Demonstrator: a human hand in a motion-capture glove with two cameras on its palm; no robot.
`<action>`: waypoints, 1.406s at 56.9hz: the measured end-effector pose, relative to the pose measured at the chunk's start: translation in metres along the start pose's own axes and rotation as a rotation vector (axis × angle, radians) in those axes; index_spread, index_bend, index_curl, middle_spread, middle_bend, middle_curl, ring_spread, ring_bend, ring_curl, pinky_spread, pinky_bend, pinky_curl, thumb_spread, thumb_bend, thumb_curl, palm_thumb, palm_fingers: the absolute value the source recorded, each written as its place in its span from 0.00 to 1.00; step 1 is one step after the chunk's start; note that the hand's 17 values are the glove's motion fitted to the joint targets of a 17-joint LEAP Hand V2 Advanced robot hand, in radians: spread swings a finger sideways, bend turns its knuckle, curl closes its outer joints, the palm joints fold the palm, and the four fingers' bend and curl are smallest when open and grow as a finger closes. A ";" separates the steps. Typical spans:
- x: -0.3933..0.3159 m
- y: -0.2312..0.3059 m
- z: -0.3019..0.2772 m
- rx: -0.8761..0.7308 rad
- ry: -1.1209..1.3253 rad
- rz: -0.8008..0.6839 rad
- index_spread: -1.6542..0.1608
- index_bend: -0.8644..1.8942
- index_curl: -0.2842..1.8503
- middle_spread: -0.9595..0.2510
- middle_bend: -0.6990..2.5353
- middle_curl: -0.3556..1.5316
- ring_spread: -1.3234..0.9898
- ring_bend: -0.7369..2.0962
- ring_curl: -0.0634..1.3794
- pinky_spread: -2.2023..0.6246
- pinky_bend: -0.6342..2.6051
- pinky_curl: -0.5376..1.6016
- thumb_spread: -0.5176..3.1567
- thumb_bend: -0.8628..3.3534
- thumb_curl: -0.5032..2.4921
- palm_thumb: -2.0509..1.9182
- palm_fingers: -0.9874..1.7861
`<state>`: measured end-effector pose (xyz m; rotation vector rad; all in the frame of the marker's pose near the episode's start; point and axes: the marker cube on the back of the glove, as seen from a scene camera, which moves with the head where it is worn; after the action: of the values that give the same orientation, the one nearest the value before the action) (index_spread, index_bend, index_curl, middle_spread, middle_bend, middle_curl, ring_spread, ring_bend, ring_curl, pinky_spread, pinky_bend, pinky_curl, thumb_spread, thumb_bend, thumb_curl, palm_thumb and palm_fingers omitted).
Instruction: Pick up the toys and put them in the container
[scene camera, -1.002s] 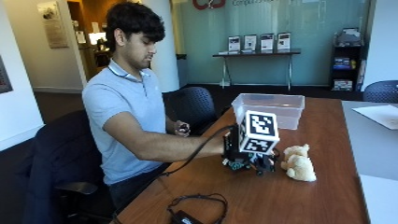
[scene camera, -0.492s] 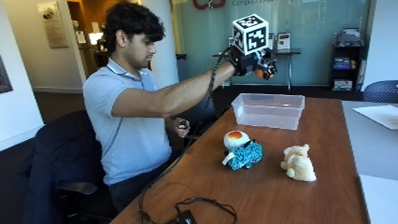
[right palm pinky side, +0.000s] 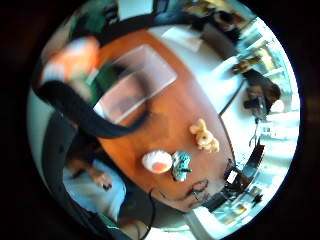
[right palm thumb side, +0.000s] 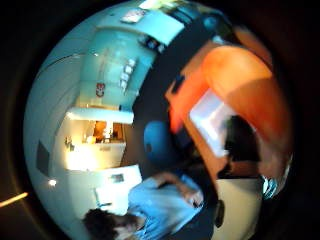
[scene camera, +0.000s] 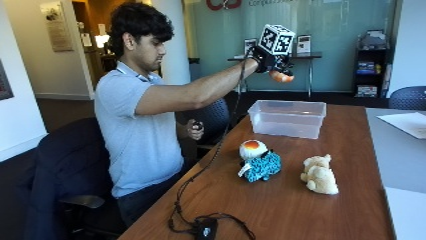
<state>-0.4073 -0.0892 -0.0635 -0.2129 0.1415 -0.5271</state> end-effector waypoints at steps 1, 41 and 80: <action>0.001 0.000 0.003 -0.017 0.013 0.003 0.77 0.38 0.32 0.74 0.30 0.38 0.52 0.44 0.21 0.74 0.53 0.45 0.56 0.55 0.31 0.54 0.35; 0.240 0.234 0.080 -0.199 0.121 0.531 0.74 0.36 0.26 0.78 0.25 0.32 0.56 0.32 0.18 0.82 0.49 0.41 0.52 0.27 0.21 0.51 0.28; 0.293 0.229 0.175 0.146 0.050 0.452 0.74 0.37 0.18 0.76 0.30 0.32 0.48 0.64 0.35 0.67 0.61 0.45 0.56 0.38 0.34 0.69 0.62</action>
<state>-0.0133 -0.0169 0.0286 -0.0209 0.1927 -0.0918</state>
